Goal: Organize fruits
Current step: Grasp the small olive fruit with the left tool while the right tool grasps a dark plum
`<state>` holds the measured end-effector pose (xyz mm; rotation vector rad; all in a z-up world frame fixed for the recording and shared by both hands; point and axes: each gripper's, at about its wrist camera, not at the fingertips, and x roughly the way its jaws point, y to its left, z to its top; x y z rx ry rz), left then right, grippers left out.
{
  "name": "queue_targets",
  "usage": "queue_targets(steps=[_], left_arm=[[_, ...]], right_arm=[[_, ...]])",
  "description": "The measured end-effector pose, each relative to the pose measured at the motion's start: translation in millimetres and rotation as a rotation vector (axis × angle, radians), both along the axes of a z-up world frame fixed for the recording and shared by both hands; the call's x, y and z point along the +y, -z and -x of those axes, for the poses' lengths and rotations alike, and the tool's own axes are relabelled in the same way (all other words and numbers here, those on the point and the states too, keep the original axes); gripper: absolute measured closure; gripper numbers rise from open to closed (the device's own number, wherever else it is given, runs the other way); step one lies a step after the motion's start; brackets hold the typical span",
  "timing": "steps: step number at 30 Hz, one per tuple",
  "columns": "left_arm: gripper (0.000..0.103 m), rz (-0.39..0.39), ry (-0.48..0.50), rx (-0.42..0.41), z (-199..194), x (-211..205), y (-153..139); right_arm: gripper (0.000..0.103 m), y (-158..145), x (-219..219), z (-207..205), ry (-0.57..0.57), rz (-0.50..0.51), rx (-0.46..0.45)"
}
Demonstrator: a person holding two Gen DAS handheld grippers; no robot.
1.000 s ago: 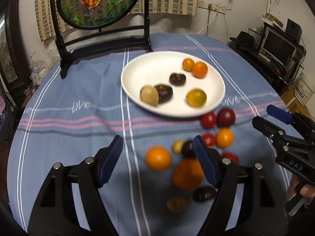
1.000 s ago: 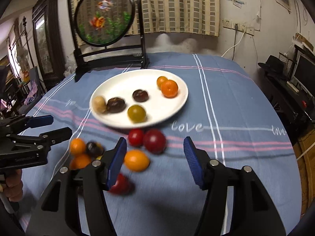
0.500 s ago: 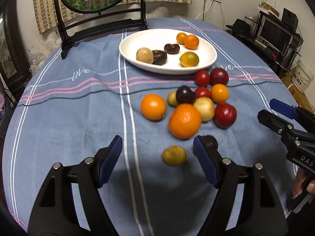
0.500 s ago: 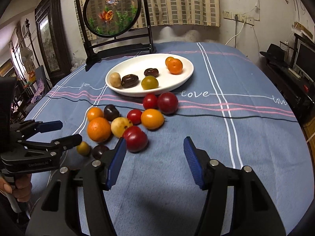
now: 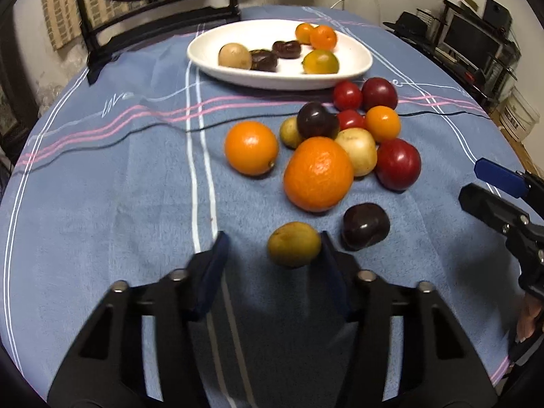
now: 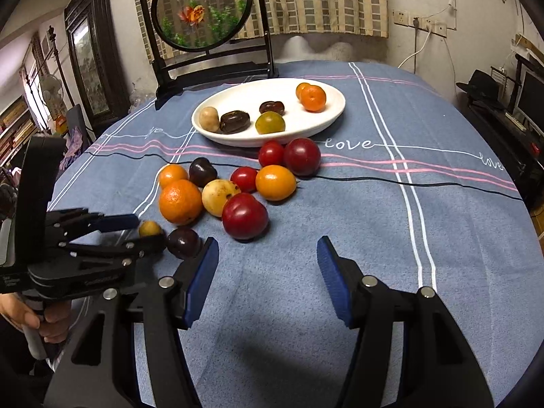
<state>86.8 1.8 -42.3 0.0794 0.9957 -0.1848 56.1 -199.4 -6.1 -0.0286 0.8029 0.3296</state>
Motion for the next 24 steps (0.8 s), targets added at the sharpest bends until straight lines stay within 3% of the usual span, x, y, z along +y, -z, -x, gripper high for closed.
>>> queue_targets(steps=[1, 12, 19, 21, 23, 24], left_arm=[[0.074, 0.009, 0.013, 0.002, -0.7, -1.5, 0.3], [0.074, 0.029, -0.018, -0.016, 3.8, 15.8, -13.0], [0.074, 0.042, -0.041, -0.020, 6.0, 31.7, -13.7], [0.074, 0.046, -0.051, -0.013, 5.4, 36.0, -12.4], [0.074, 0.047, -0.055, -0.012, 5.3, 38.6, -11.2], [0.074, 0.046, -0.057, -0.011, 5.5, 39.5, -10.8]], right_arm=[[0.043, 0.3, 0.7, 0.6, -0.004, 0.000, 0.002], [0.043, 10.2, 46.7, 1.5, -0.156, 0.068, 0.053], [0.043, 21.7, 77.0, -13.4, -0.180, 0.112, 0.080], [0.047, 25.0, 83.5, -18.2, -0.176, 0.127, 0.082], [0.064, 30.1, 91.1, -24.7, -0.188, 0.123, 0.110], [0.066, 32.9, 93.6, -27.0, -0.193, 0.126, 0.126]])
